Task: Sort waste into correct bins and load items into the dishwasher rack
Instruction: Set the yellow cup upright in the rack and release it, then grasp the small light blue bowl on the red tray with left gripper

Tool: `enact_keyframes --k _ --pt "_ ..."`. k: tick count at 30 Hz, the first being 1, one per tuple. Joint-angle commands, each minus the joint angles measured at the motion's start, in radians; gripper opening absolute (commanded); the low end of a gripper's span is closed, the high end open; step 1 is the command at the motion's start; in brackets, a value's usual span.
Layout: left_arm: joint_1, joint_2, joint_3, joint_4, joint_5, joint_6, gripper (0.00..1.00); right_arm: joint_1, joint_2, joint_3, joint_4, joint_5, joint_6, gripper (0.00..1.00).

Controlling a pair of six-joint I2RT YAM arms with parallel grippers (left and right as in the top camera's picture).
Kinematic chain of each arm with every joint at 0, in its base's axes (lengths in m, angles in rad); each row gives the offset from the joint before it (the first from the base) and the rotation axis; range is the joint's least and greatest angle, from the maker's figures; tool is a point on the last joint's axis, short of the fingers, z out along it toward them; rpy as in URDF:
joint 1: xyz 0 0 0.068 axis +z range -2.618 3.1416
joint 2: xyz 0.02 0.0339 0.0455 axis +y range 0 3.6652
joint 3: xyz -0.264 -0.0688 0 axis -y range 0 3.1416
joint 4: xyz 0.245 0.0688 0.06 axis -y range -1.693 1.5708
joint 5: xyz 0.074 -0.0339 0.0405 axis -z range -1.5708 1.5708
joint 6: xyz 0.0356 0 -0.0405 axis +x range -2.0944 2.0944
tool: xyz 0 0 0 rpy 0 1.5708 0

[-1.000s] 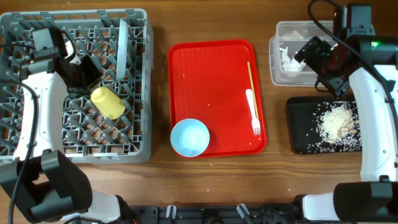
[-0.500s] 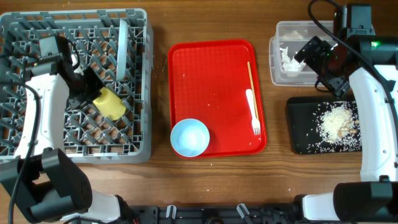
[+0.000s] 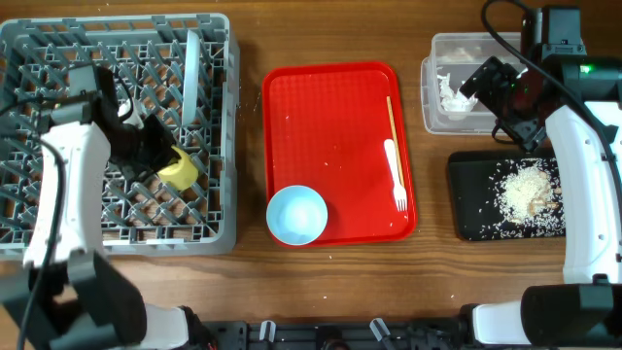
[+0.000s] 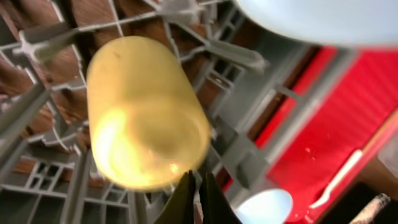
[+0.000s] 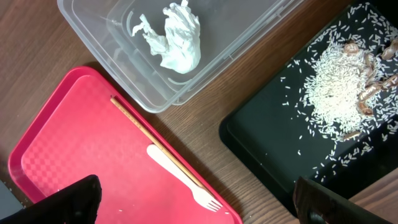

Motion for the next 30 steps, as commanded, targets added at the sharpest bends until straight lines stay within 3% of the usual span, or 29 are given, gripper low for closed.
enact_keyframes --k 1,5,6,7,8,9,11,13,15,18,21,30 --pt "-0.010 -0.153 -0.001 0.003 0.029 -0.011 0.04 -0.002 -0.023 0.021 0.003 0.021 0.015 1.00" --pt "-0.023 -0.294 -0.001 -0.006 0.121 -0.029 0.08 -0.002 -0.023 0.021 0.003 0.020 0.015 1.00" --pt "-0.042 -0.327 -0.001 -0.019 0.171 -0.028 0.20 -0.002 -0.023 0.021 0.004 0.020 0.015 1.00" --pt "-0.064 -0.346 -0.002 -0.031 0.198 -0.028 0.43 -0.002 -0.023 0.021 0.004 0.020 0.014 1.00" --pt "-0.104 -0.364 -0.002 -0.047 0.218 -0.028 0.59 -0.002 -0.023 0.021 0.004 0.020 0.014 0.99" --pt "-0.159 -0.375 -0.002 -0.061 0.226 -0.028 0.69 -0.002 -0.023 0.021 0.005 0.020 0.014 1.00" --pt "-0.303 -0.372 -0.005 -0.069 0.225 -0.028 0.73 -0.002 -0.023 0.021 0.005 0.021 0.015 1.00" --pt "-0.455 -0.354 -0.009 -0.053 0.212 -0.039 0.75 -0.002 -0.023 0.021 0.005 0.020 0.014 1.00" --pt "-0.659 -0.306 -0.011 -0.032 0.030 -0.195 0.72 -0.002 -0.023 0.021 0.005 0.020 0.015 1.00" --pt "-0.834 -0.227 -0.011 -0.023 -0.176 -0.319 0.72 -0.002 -0.023 0.021 0.005 0.020 0.014 1.00" --pt "-0.983 -0.087 -0.011 0.029 -0.280 -0.400 0.70 -0.002 -0.023 0.021 0.005 0.020 0.015 1.00" --pt "-1.106 0.251 -0.011 0.191 -0.388 -0.424 0.63 -0.002 -0.023 0.021 0.023 0.020 0.015 1.00"
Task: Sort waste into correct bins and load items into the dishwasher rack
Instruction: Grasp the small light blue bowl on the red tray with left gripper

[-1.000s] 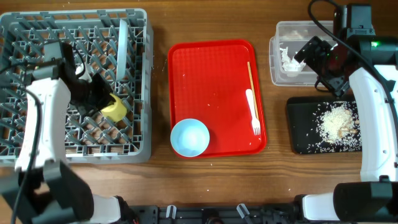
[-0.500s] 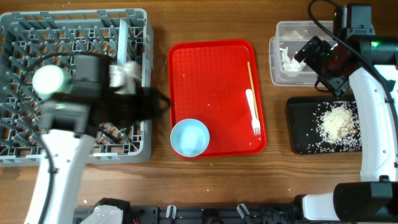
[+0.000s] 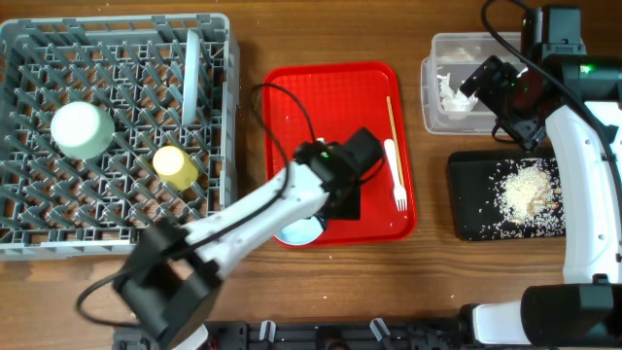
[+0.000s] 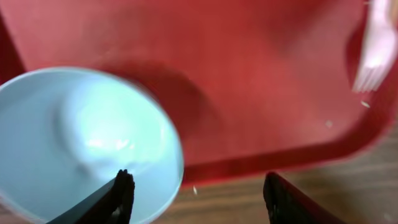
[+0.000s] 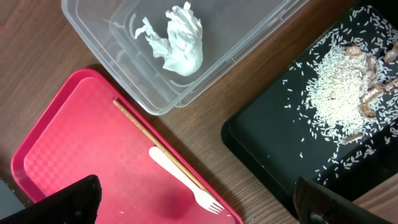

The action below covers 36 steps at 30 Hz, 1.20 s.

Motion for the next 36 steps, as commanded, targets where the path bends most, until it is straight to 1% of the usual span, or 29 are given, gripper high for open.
enact_keyframes --k 1,3,6,8,10,11,16,19,21,23,25,26,30,33,36 --pt "-0.030 0.092 -0.006 0.022 -0.082 -0.025 0.61 -0.002 -0.023 0.020 0.016 0.020 0.014 1.00" --pt "-0.040 0.122 -0.006 0.023 -0.112 -0.026 0.58 -0.002 -0.023 0.021 0.016 0.020 0.014 1.00" --pt "-0.061 0.174 -0.006 0.029 -0.188 -0.029 0.51 -0.002 -0.023 0.020 0.016 0.020 0.014 1.00" --pt "-0.071 0.194 -0.006 0.030 -0.208 -0.029 0.49 -0.002 -0.023 0.021 0.016 0.020 0.015 1.00" --pt "-0.073 0.195 -0.006 0.029 -0.211 -0.028 0.40 -0.002 -0.023 0.020 0.016 0.020 0.014 1.00" --pt "-0.073 0.195 -0.006 0.029 -0.211 -0.028 0.38 -0.002 -0.023 0.020 0.016 0.020 0.014 1.00" --pt "-0.073 0.201 -0.006 0.034 -0.219 -0.021 0.37 -0.002 -0.023 0.021 0.016 0.020 0.014 1.00" --pt "-0.073 0.236 -0.006 0.047 -0.230 -0.021 0.37 -0.002 -0.023 0.021 0.016 0.020 0.014 1.00" --pt "-0.073 0.257 -0.006 0.026 -0.247 -0.021 0.34 -0.002 -0.023 0.021 0.016 0.020 0.014 1.00" --pt "-0.073 0.259 -0.006 0.014 -0.262 -0.021 0.25 -0.002 -0.023 0.021 0.016 0.020 0.014 1.00" --pt "-0.073 0.259 -0.006 0.005 -0.288 -0.021 0.09 -0.002 -0.023 0.020 0.016 0.020 0.014 1.00" --pt "-0.073 0.259 -0.006 -0.004 -0.312 -0.021 0.04 -0.002 -0.023 0.021 0.016 0.020 0.014 1.00" --pt "-0.080 0.259 0.006 -0.067 -0.412 -0.018 0.04 -0.002 -0.023 0.020 0.016 0.020 0.014 1.00" --pt "-0.111 0.258 0.043 -0.127 -0.500 -0.018 0.04 -0.002 -0.023 0.021 0.016 0.020 0.014 1.00" --pt "-0.163 0.258 0.092 -0.198 -0.667 -0.018 0.04 -0.002 -0.023 0.021 0.016 0.020 0.015 1.00"
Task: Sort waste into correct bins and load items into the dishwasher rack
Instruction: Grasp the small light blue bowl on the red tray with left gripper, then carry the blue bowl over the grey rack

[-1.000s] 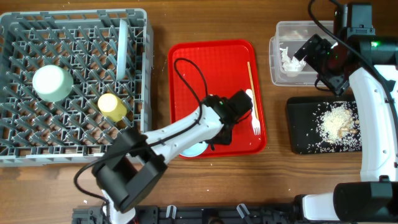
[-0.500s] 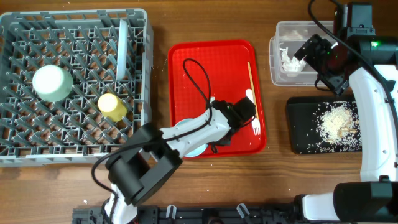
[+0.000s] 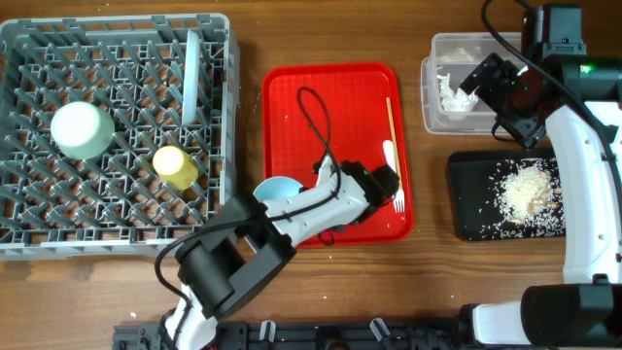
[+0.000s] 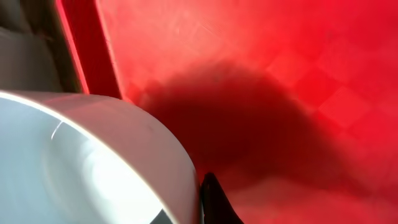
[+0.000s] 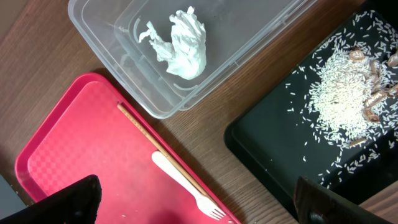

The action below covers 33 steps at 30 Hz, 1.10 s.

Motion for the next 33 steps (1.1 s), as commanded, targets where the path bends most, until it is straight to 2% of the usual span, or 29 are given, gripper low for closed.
enact_keyframes --k 1,5,10,14,19,21,23,27,31,33 --pt "-0.053 0.011 0.064 -0.050 -0.218 0.000 0.04 -0.002 -0.023 0.021 0.002 0.020 0.015 1.00" --pt "-0.031 0.008 0.092 -0.087 -0.267 0.000 0.04 -0.002 -0.023 0.020 0.002 0.020 0.015 1.00" --pt "0.082 -0.013 0.154 -0.180 -0.387 -0.003 0.04 -0.002 -0.023 0.020 0.002 0.020 0.015 1.00" --pt "0.251 -0.078 0.219 -0.185 -0.388 -0.002 0.04 -0.002 -0.023 0.021 0.002 0.020 0.016 1.00" --pt "0.527 -0.208 0.324 -0.156 -0.278 0.013 0.04 -0.002 -0.023 0.021 0.002 0.020 0.015 1.00" --pt "0.629 -0.266 0.324 -0.080 -0.164 0.113 0.04 -0.002 -0.023 0.021 0.002 0.020 0.015 1.00" --pt "0.716 -0.301 0.324 -0.031 -0.052 0.160 0.04 -0.002 -0.023 0.021 0.002 0.020 0.015 1.00" --pt "0.977 -0.339 0.324 0.047 0.340 0.240 0.04 -0.002 -0.023 0.021 0.002 0.020 0.015 1.00" --pt "1.229 -0.335 0.317 0.041 0.689 0.242 0.04 -0.002 -0.023 0.020 0.002 0.020 0.015 1.00" --pt "1.302 -0.335 0.306 0.035 0.808 0.260 0.04 -0.002 -0.023 0.020 0.002 0.020 0.015 1.00"
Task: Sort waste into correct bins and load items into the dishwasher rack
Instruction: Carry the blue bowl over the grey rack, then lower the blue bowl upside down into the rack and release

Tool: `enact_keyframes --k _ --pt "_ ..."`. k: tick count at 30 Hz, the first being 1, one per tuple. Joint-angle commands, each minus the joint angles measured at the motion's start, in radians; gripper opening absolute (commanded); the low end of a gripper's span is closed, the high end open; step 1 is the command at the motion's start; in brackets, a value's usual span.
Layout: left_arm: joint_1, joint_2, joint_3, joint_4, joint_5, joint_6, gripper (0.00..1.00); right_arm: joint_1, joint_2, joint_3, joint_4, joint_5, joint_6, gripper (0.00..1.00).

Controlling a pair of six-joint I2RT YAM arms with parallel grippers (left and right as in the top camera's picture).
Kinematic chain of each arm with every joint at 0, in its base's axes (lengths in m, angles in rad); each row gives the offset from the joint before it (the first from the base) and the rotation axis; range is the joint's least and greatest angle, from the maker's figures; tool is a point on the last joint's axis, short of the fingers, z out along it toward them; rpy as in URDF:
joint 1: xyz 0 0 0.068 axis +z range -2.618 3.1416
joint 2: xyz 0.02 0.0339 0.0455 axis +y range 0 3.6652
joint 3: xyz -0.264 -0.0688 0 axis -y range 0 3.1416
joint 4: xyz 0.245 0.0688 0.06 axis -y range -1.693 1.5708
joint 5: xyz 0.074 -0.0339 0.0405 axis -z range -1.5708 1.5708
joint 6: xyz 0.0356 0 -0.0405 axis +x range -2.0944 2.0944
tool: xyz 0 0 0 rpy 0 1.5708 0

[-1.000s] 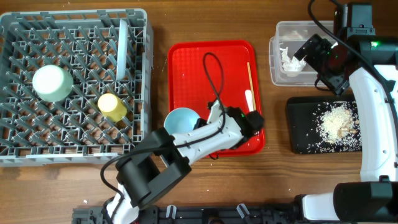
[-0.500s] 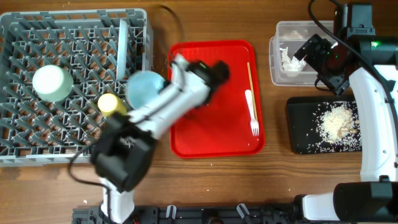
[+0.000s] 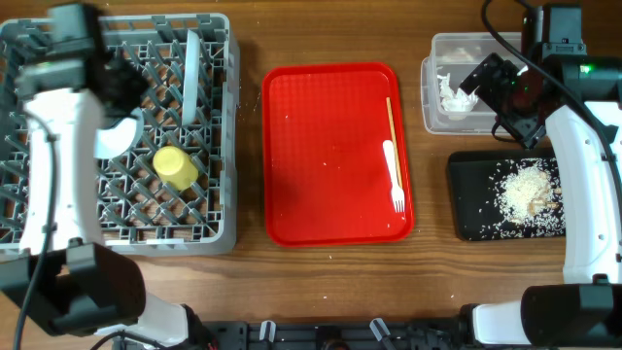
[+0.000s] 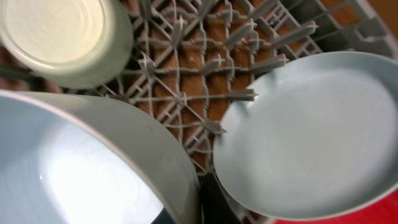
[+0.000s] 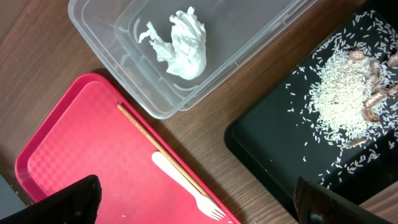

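Note:
My left gripper [image 4: 200,204] is shut on the rim of the light blue bowl [image 4: 74,168] and holds it over the grey dishwasher rack [image 3: 209,209]. In the overhead view the bowl [image 3: 117,138] hangs at the rack's upper left. Just beyond it an upturned pale green cup [image 4: 62,31] stands in the rack. A yellow cup [image 3: 175,167] and an upright plate [image 4: 305,130] are racked too. On the red tray [image 3: 330,146] lie a white fork [image 3: 395,177] and a chopstick [image 3: 391,122]. My right gripper [image 5: 198,200] hangs open above the tray's right edge.
A clear bin [image 5: 249,37] holding a crumpled tissue [image 5: 180,46] stands at the back right. In front of it is a black tray [image 3: 481,209] with scattered rice and scraps [image 3: 528,188]. The right arm rises along the table's right side.
The left gripper was shut on the bowl low over the red tray. Now it holds the bowl over the rack's upper left. The tray keeps only fork and chopstick. The right arm has not moved.
First my left gripper was shut beside the yellow cup in the rack, the bowl resting on the tray. Then it stood open over the bowl, then shut on its rim. Now the bowl is over the rack. The right gripper stayed open throughout.

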Motion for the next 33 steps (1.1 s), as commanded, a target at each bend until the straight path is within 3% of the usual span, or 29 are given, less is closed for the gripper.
enact_keyframes --k 1,8,9,11,19,25,33 --pt "0.165 -0.013 -0.019 -0.006 0.415 0.064 0.04 -0.002 -0.023 0.020 0.002 0.020 0.015 1.00" --pt "0.425 -0.013 -0.200 0.079 0.859 0.160 0.04 -0.002 -0.023 0.021 0.002 0.020 0.014 1.00" --pt "0.485 -0.013 -0.244 0.101 1.009 0.198 0.04 -0.002 -0.023 0.020 0.002 0.020 0.014 1.00" --pt "0.527 -0.013 -0.273 0.109 1.119 0.241 0.04 -0.002 -0.023 0.020 0.002 0.020 0.015 1.00" --pt "0.566 -0.013 -0.407 0.152 1.266 0.322 0.04 -0.002 -0.023 0.020 0.002 0.020 0.014 1.00" --pt "0.570 -0.013 -0.450 0.229 1.266 0.318 0.04 -0.002 -0.023 0.021 0.002 0.020 0.014 1.00" --pt "0.595 -0.012 -0.450 0.208 1.262 0.304 0.04 -0.002 -0.023 0.021 0.002 0.020 0.014 1.00"
